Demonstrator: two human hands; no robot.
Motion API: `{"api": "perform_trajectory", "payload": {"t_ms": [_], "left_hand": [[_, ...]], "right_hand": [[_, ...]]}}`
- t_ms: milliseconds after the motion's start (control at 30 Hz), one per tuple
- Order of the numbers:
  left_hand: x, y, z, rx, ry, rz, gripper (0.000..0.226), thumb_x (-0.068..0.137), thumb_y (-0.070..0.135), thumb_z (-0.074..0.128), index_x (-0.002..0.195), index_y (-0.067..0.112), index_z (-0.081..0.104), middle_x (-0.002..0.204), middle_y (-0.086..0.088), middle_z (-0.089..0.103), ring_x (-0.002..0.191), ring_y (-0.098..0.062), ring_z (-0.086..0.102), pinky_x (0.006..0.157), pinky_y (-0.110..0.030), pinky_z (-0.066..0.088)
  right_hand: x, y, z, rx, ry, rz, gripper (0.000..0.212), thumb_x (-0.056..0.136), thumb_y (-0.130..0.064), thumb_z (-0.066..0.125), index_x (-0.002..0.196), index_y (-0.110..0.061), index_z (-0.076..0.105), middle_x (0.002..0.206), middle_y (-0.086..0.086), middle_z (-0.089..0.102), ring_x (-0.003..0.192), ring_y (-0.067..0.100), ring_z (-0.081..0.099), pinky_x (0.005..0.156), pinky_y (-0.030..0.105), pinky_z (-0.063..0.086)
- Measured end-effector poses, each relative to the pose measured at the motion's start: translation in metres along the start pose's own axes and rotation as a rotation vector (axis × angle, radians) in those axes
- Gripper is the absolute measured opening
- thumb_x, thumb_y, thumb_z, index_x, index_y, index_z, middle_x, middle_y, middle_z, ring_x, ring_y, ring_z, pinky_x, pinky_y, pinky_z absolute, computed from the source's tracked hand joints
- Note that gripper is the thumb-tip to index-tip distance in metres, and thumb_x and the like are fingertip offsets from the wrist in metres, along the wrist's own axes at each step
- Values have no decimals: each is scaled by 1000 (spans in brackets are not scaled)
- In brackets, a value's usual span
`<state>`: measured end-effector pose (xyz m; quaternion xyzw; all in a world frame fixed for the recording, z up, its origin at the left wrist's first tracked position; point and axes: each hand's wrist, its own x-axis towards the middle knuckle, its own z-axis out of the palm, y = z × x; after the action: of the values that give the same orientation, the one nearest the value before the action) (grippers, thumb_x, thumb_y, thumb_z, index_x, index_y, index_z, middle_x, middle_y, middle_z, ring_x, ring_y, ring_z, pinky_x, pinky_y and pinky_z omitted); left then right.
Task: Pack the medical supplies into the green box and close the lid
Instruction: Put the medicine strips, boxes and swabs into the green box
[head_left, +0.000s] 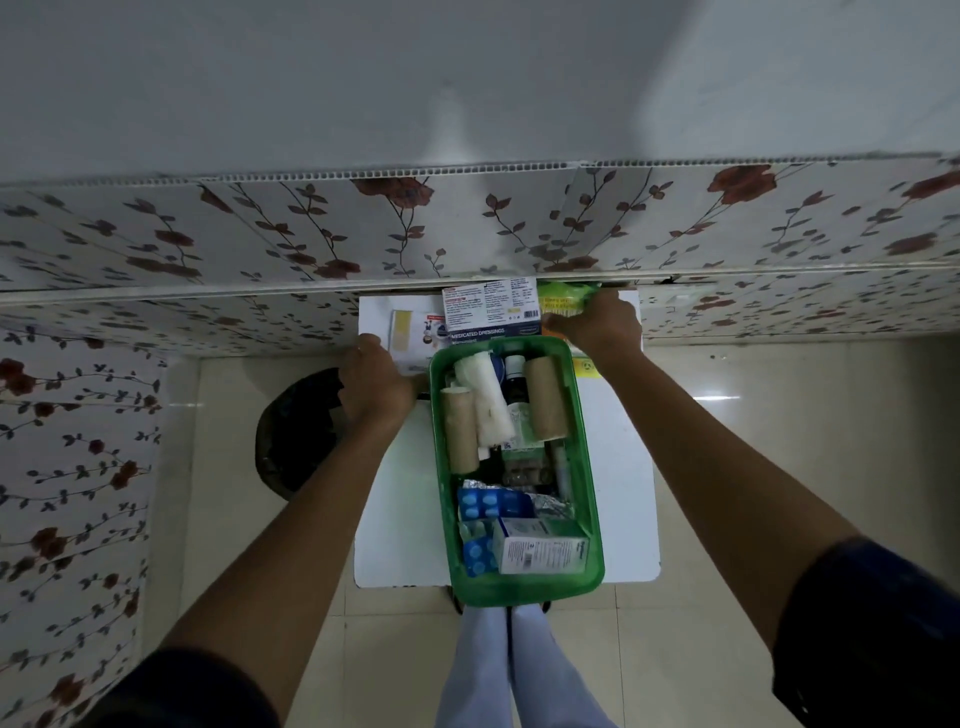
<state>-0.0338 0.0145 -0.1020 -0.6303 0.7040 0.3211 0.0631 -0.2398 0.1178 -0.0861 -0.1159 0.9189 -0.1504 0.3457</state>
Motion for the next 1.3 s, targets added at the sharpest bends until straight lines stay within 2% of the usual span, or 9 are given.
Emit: {"api": "perform_trajectory", "payload": {"t_ms": [233, 367, 467, 633, 733, 833, 967, 1100, 1300], "left_hand": [[9, 0, -3, -211, -108, -61, 15, 67, 12, 72, 77, 3, 65, 90, -21, 69, 86, -34, 65, 65, -32, 48], [6, 4, -12, -510, 4, -161, 21, 80, 12, 65, 99, 3, 64, 103, -15, 67, 89, -28, 61, 75, -34, 50], [7, 2, -24, -657, 67, -183, 21, 84, 10, 60, 103, 2, 63, 103, -15, 66, 81, -27, 61, 67, -35, 55], [-8, -3, -43, -745, 132, -151, 11, 84, 10, 60, 95, 8, 61, 99, -13, 66, 70, -17, 61, 51, -24, 51], [-25, -6, -58, -827, 139, -107, 10, 88, 11, 54, 97, 10, 59, 103, -15, 66, 73, -18, 62, 60, -30, 51], [-49, -3, -68, -873, 42, 4, 16, 92, 11, 49, 104, 11, 60, 98, -9, 66, 81, -20, 62, 69, -32, 52], [-85, 2, -74, -693, -214, 202, 16, 86, 7, 58, 94, 19, 65, 86, 3, 68, 70, -3, 64, 67, -23, 51], [-122, 12, -53, -304, -400, 389, 14, 82, 8, 63, 94, 14, 69, 81, -1, 68, 71, -13, 62, 64, -23, 47], [-145, 3, -17, -53, -78, 594, 34, 81, 5, 59, 115, 11, 59, 111, -11, 63, 107, -27, 52, 88, -18, 32]], "right_hand": [[2, 4, 0, 33, 71, 21, 72, 70, -37, 75, 123, -2, 41, 126, 20, 51, 118, 37, 48, 95, 45, 42], [-16, -5, -5, 14, 323, -228, 41, 80, -34, 62, 107, -3, 57, 106, 18, 62, 100, 35, 55, 80, 38, 45], [-20, -26, -5, -37, 109, -211, 47, 77, -54, 61, 76, -7, 60, 70, 4, 57, 74, 26, 57, 63, 28, 39], [-14, -46, -2, -101, -33, -152, 39, 74, -29, 73, 103, -7, 60, 103, 9, 65, 93, 26, 60, 70, 30, 43], [-20, -40, -14, -36, -29, -191, 25, 82, -27, 63, 93, -5, 66, 88, 11, 66, 79, 21, 58, 65, 21, 41], [-55, -19, -37, 97, 165, -250, 23, 91, -27, 52, 91, -7, 63, 70, 0, 55, 65, 15, 50, 47, 16, 30], [-107, 26, -59, 417, 344, -231, 19, 92, -23, 52, 102, -7, 56, 90, -2, 60, 81, 15, 57, 63, 18, 43], [-136, 67, -58, 518, 349, -176, 17, 91, -22, 55, 102, -10, 55, 96, 2, 66, 87, 19, 64, 76, 30, 54], [-165, 86, -39, 498, 247, -164, 14, 89, -23, 58, 101, -15, 54, 92, -4, 66, 85, 19, 65, 81, 38, 55]]}}
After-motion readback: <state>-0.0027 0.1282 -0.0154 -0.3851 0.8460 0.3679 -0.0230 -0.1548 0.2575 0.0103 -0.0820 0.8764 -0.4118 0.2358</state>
